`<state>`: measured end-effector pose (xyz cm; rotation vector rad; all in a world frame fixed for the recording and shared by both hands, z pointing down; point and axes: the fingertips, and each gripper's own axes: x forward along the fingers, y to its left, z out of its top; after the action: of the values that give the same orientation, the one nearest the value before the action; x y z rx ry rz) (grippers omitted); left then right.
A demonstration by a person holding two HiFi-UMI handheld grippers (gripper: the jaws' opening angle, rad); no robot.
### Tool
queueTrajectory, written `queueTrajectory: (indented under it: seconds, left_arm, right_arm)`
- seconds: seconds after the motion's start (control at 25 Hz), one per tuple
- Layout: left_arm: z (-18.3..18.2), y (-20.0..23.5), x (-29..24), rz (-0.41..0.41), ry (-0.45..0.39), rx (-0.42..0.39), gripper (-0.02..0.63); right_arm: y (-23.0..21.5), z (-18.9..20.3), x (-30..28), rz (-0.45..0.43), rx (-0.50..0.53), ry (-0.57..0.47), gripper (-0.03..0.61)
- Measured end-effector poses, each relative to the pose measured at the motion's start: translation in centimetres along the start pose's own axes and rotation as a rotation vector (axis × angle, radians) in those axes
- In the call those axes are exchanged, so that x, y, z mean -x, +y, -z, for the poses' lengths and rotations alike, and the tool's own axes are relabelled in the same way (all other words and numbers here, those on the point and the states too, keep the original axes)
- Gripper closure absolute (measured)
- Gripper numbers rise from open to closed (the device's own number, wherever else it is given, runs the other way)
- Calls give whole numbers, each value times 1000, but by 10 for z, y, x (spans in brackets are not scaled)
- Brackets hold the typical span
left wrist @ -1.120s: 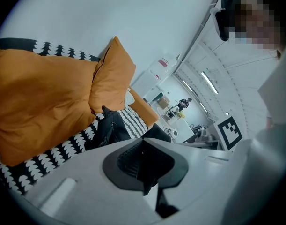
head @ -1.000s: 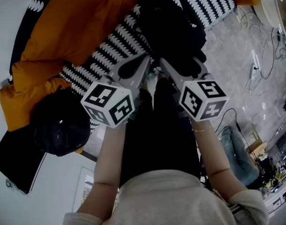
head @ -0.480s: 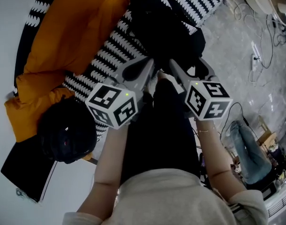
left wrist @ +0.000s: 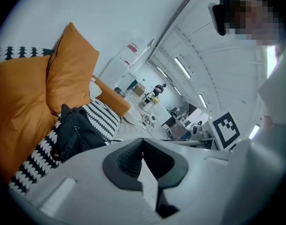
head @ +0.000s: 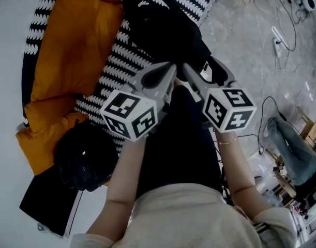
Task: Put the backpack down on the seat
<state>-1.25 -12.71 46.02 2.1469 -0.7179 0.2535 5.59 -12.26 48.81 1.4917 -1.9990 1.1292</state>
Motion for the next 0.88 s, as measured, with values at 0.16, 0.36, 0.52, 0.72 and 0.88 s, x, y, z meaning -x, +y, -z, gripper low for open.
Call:
queueTrajectory:
  seconds: [0.16, 0.36, 0.52, 0.72, 0.88]
  left_arm:
    - [-9, -16, 3, 11, 1, -13, 606]
    - [-28, -39, 3, 25, -10, -21, 606]
    - [-52, -56, 1, 24, -36, -60, 606]
    - [-78, -83, 7, 27, -62, -87, 606]
    - [-95, -108, 12, 39, -86, -111, 606]
  right_arm:
    - [9, -12, 24, -47, -39, -44, 261]
    - [20, -41, 56, -126, -46, -99, 261]
    - [25, -69, 73, -197, -40, -157, 262]
    - [36, -98, 99, -265, 17, -196, 363]
    - [48, -125, 128, -302, 58, -267, 458]
